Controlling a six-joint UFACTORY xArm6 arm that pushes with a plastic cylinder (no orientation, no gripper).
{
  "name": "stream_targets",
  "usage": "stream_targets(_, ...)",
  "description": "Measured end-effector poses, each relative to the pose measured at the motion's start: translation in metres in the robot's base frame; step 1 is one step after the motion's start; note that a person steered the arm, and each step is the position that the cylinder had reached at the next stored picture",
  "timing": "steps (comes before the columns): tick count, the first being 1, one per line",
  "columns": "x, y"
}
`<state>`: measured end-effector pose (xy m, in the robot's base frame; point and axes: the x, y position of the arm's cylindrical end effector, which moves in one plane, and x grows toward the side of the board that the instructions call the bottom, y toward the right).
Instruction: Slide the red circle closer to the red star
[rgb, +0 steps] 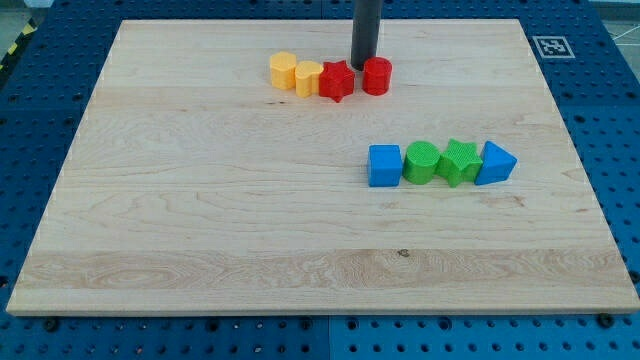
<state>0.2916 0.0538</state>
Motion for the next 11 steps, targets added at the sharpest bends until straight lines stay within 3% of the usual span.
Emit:
stream_targets(2, -0.02, 0.057)
stream_targets(3, -0.01, 0.09)
stream_targets(4, 0.013, 0.093)
stream_targets(11, 0.015, 0.052)
